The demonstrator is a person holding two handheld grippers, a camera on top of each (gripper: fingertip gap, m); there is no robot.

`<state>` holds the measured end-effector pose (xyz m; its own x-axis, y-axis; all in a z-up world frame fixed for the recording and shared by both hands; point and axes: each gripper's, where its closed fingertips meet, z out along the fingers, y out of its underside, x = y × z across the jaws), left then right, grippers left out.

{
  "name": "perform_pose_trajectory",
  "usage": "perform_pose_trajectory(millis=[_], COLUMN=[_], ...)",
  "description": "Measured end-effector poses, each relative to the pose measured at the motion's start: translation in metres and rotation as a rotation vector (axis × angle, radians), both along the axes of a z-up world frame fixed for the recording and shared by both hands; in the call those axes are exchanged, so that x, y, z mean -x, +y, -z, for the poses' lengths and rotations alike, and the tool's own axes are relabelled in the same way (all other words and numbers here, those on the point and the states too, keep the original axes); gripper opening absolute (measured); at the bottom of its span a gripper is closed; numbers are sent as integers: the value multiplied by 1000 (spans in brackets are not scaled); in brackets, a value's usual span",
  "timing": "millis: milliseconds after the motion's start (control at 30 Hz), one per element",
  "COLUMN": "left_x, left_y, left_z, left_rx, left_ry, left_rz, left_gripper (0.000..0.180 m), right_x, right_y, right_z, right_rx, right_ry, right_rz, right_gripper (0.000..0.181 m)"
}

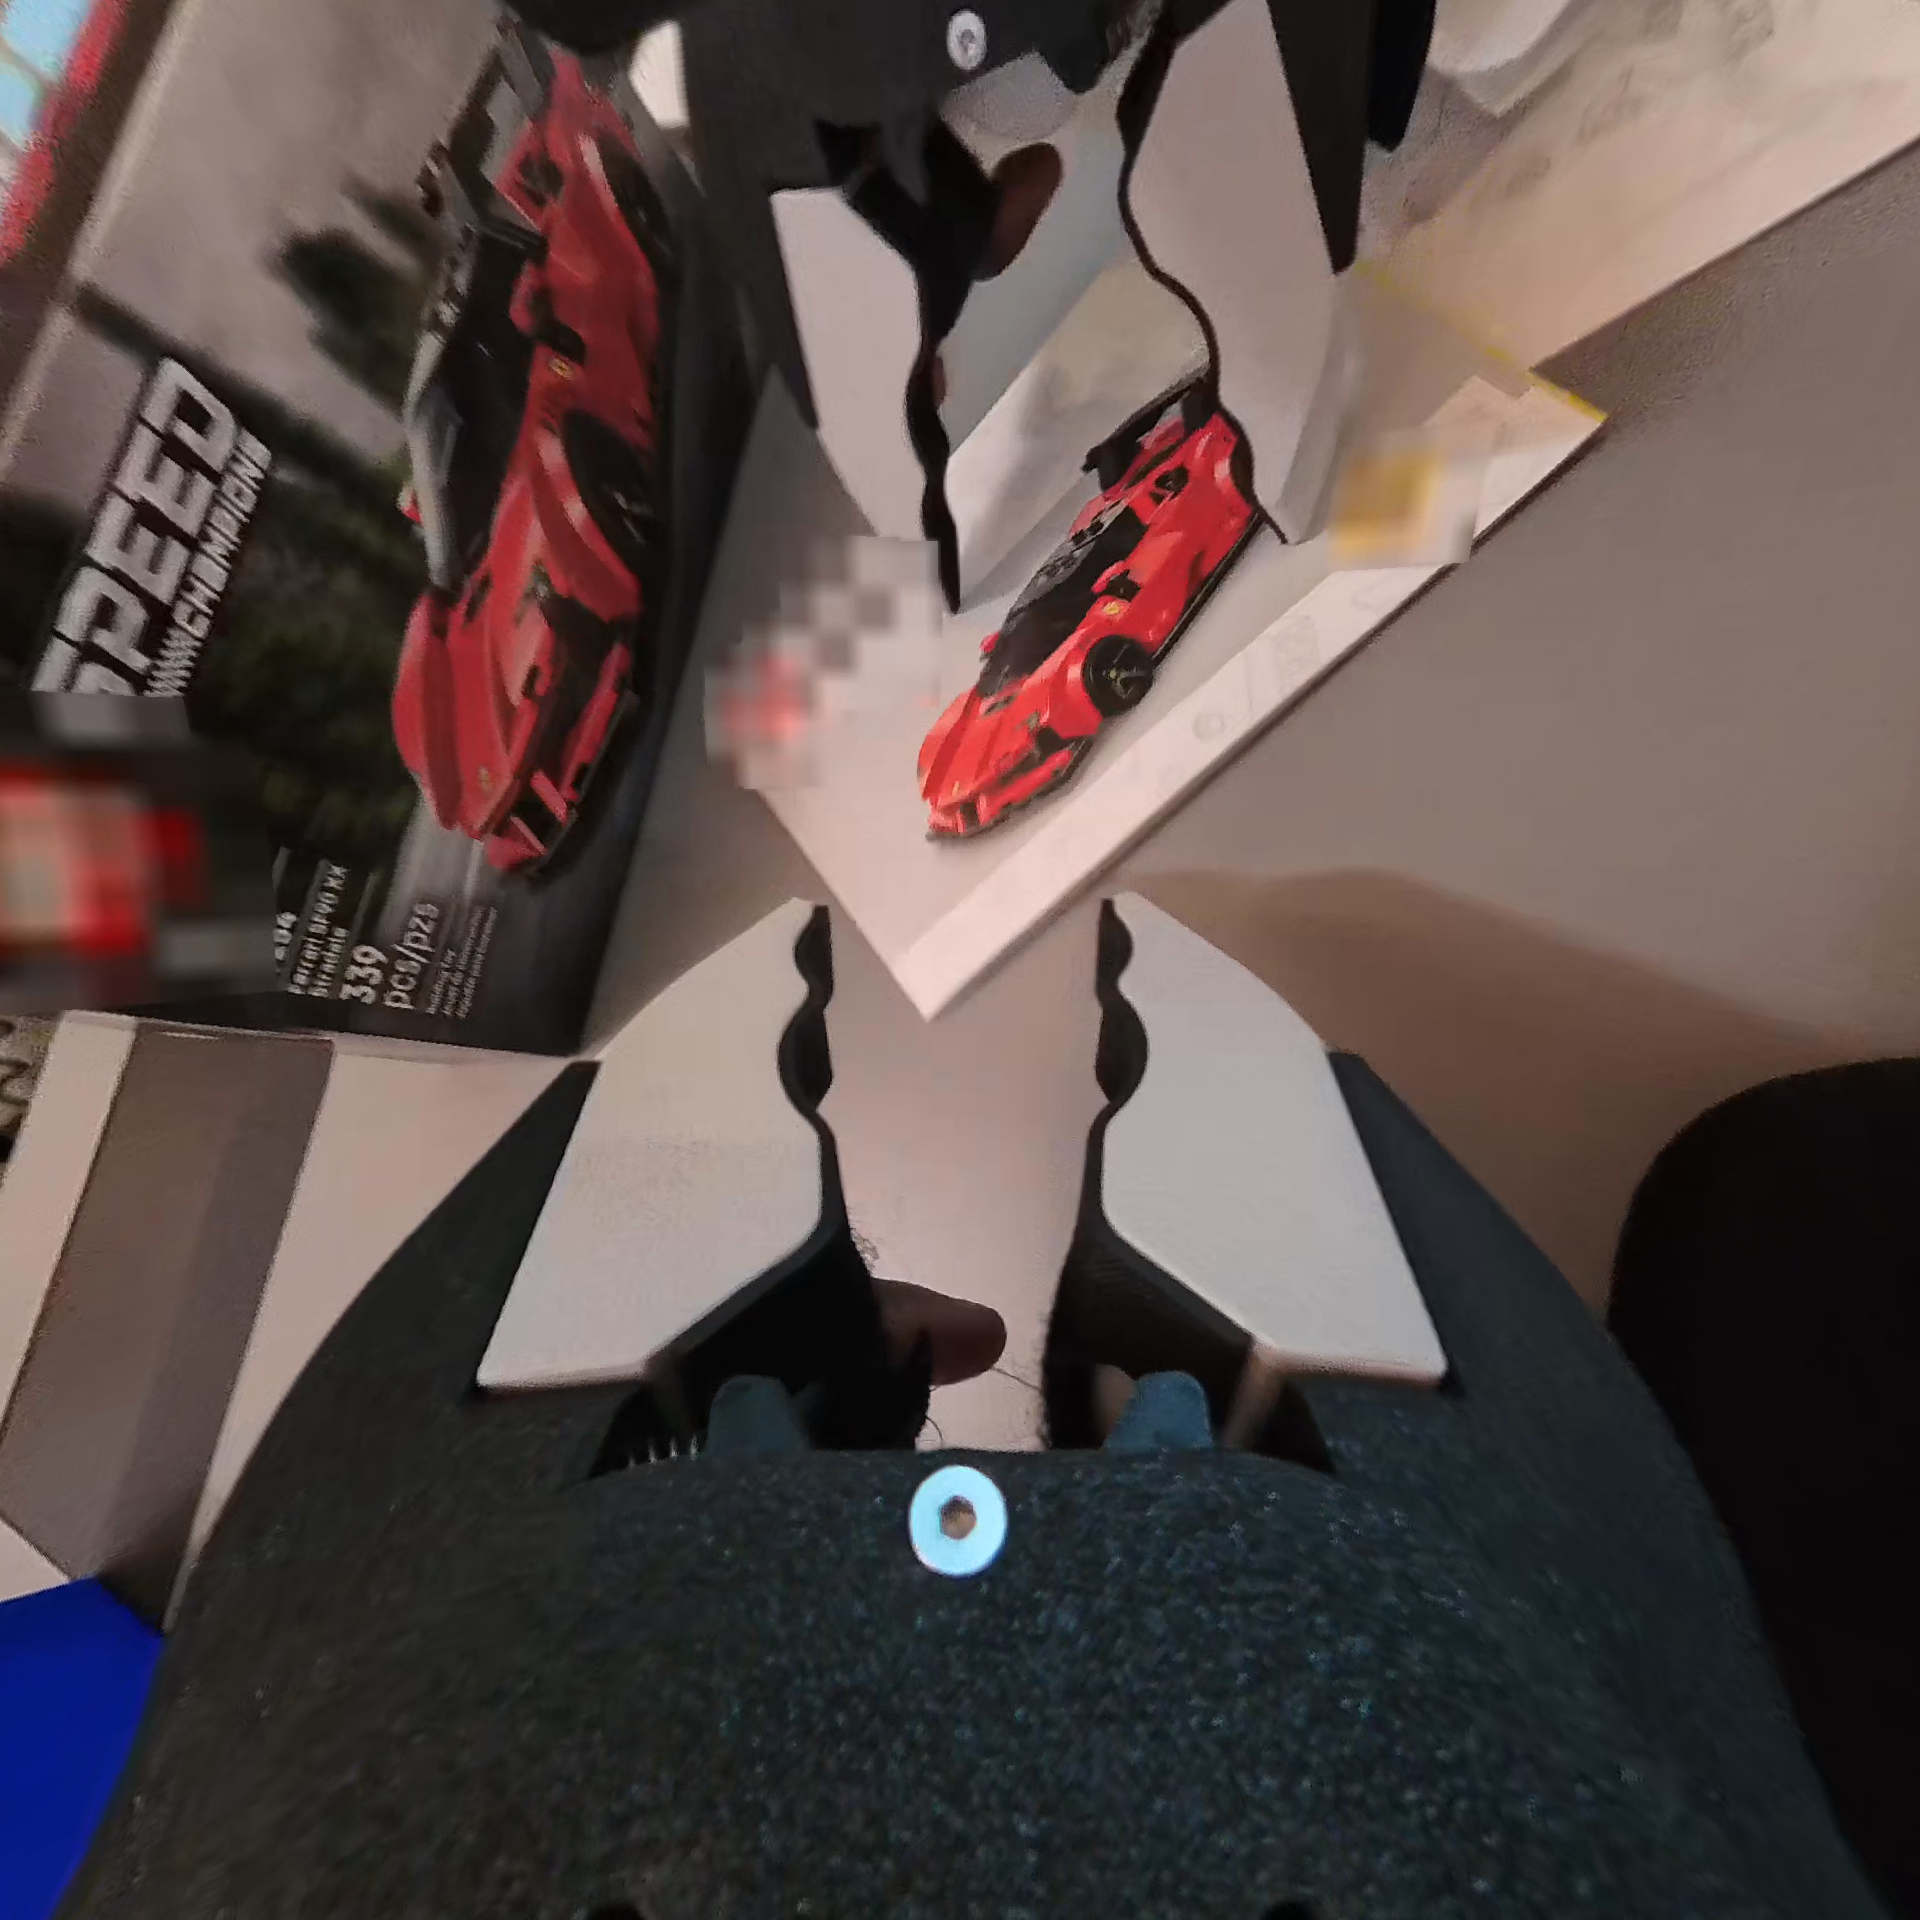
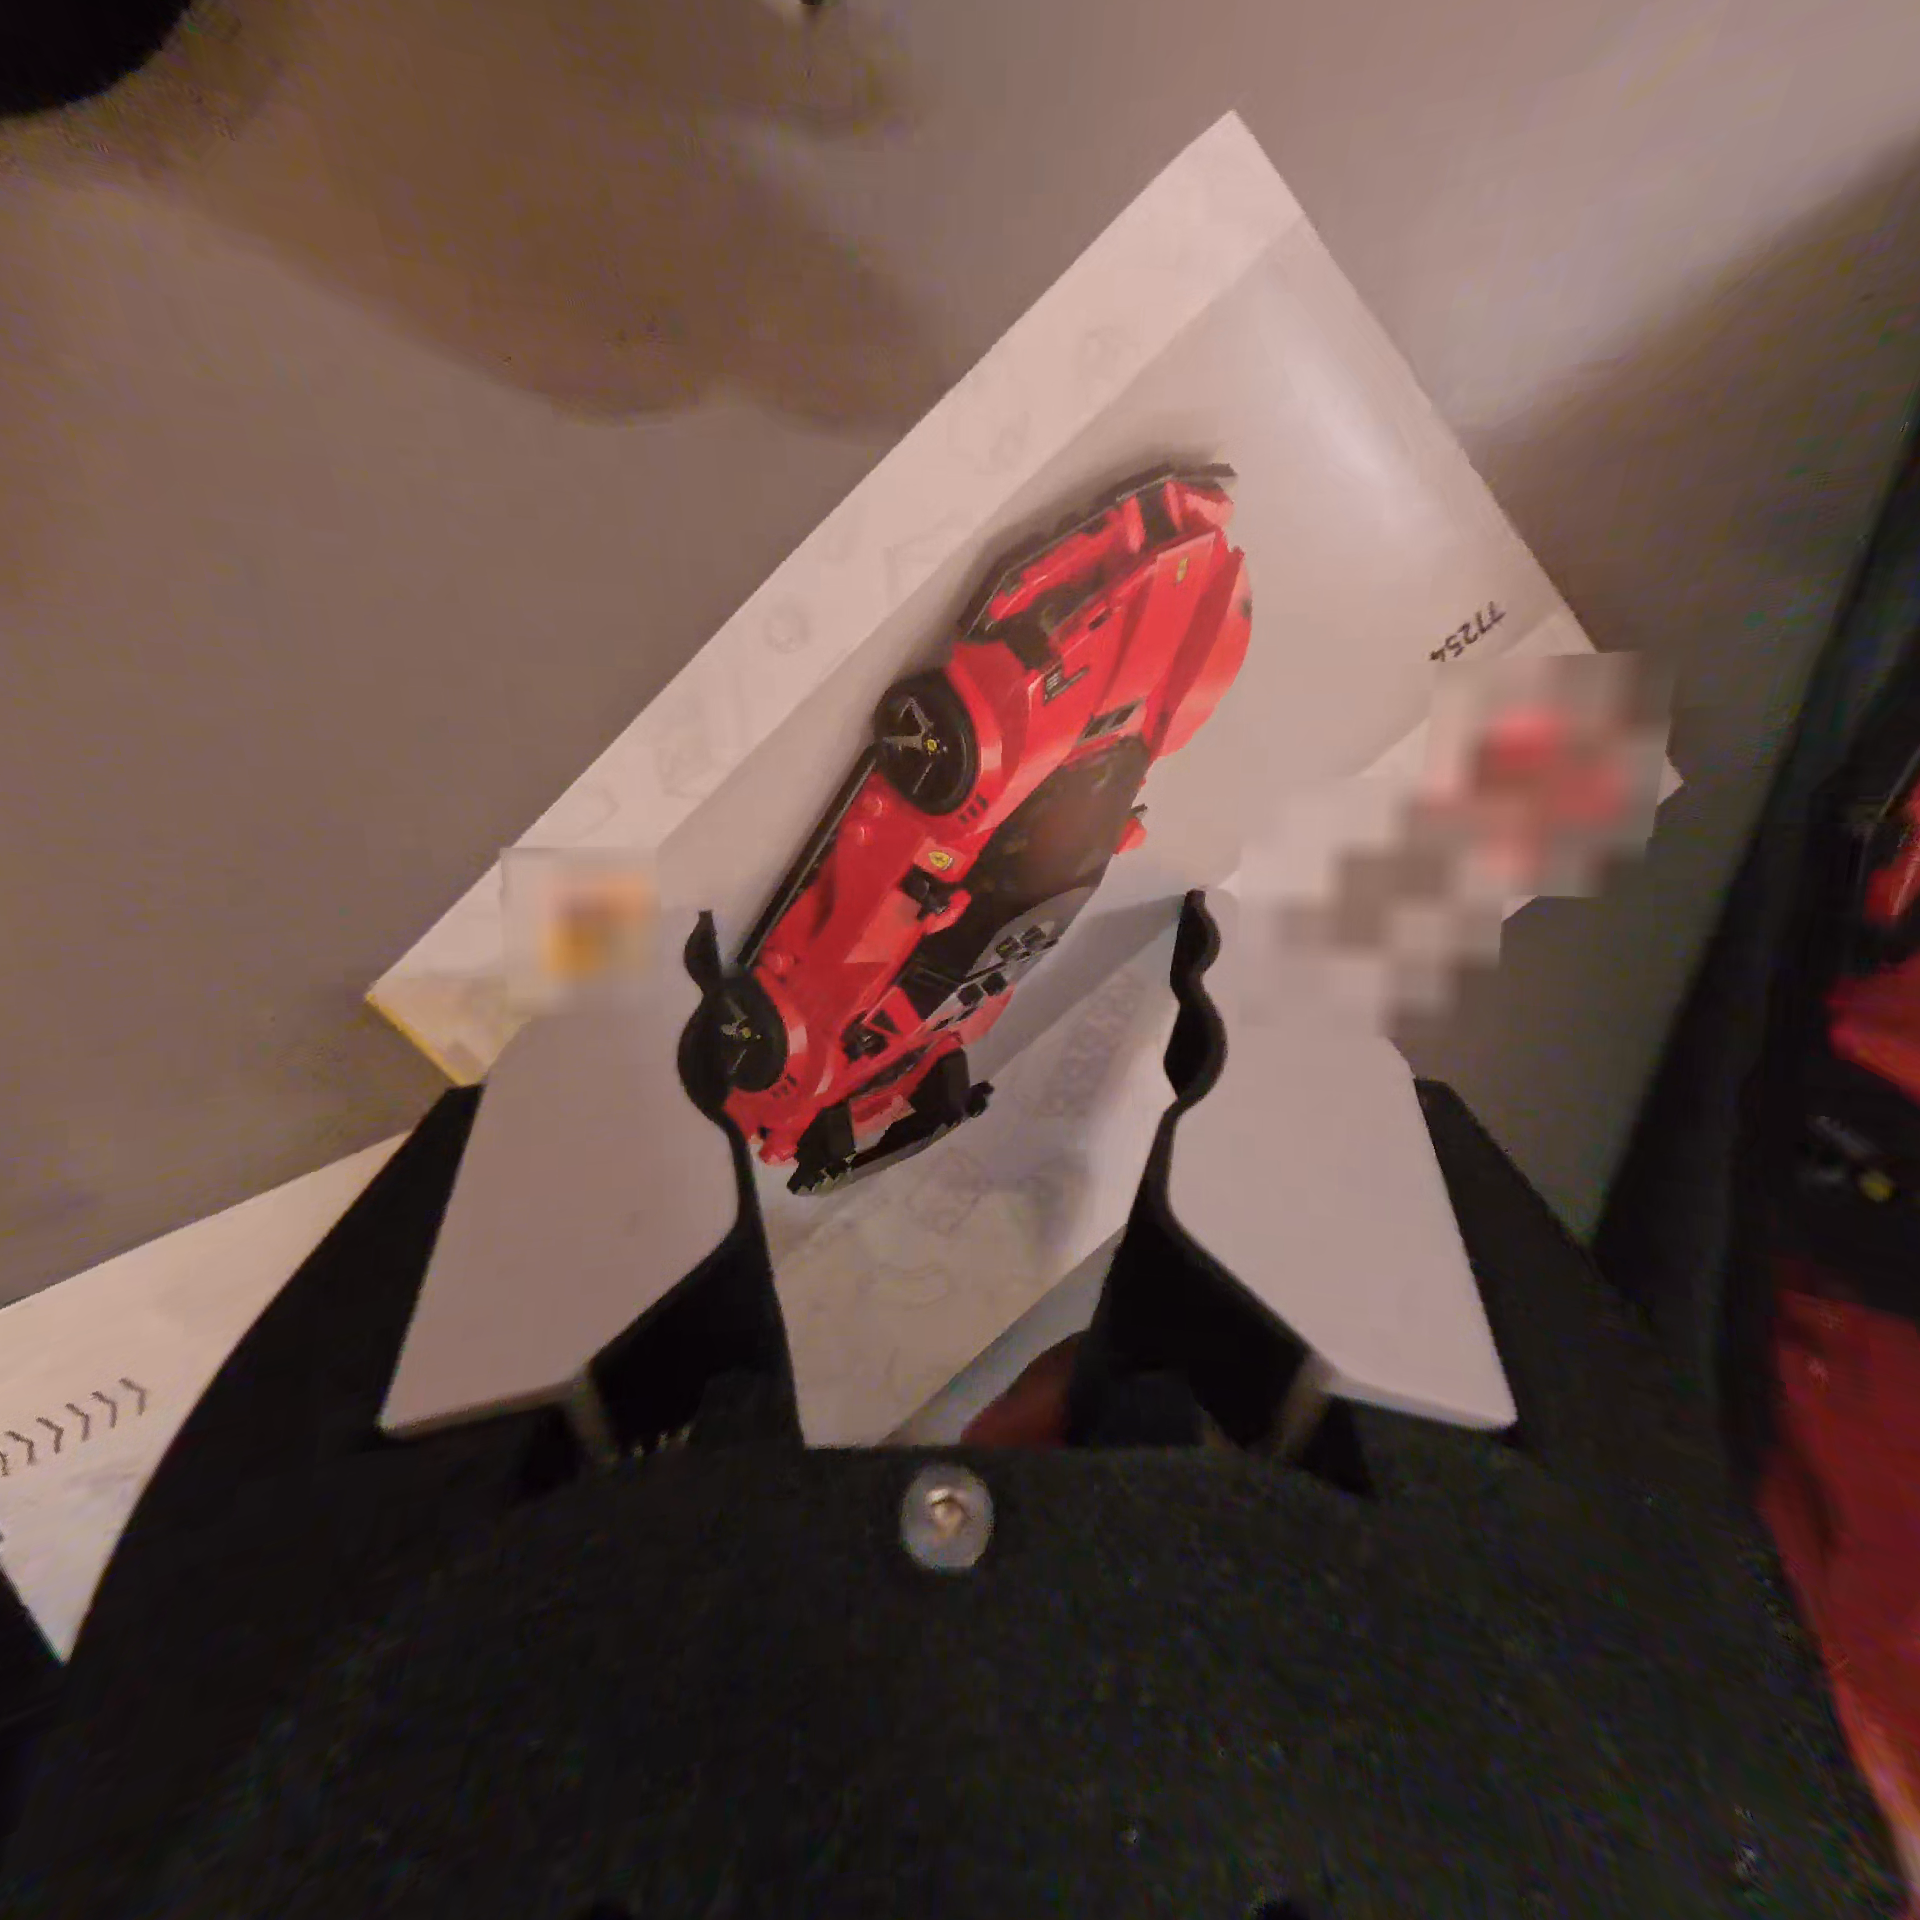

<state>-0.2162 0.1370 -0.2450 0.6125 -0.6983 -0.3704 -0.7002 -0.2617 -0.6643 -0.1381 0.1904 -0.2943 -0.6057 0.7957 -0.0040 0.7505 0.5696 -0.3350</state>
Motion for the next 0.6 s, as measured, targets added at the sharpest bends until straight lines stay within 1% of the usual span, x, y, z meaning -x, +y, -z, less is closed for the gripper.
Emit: perform_pose_trajectory(millis=[67,100,200,233,300,367,433,467,500,533,600], left_x=[5,8,7,6,11,15,17,20,24,29,37], left_y=[2,5,10,8,2,-9,-14,-17,-19,-21,-25], left_z=[9,12,12,16,29,45,46,46,46,46,47], left_rx=[45,64,120,151,201,281,307,316,318,321,341], left_ry=[24,-4,-207,-229,-171,-110,-126,-120,-110,-109,-145], left_rz=[-55,-101,-186,-180,-189,-198,-232,-251,-275,-304,-363], left_gripper=[58,60,47,44,41,42,42,43,46,49,51], right_x=[16,24,43,47,54,59,67,69,72,71,61], right_y=[-14,-21,-40,-45,-54,-59,-57,-51,-45,-41,-41], right_z=[0,0,0,0,0,0,0,-3,-8,-16,-32], right_rx=[13,29,92,110,134,149,124,90,74,77,147], right_ry=[21,40,97,111,128,136,138,150,171,184,147], right_rz=[-102,-149,-267,-300,-367,-413,-414,-403,-385,-342,-223], right_gripper=[83,83,83,83,83,83,92,92,91,85,80])
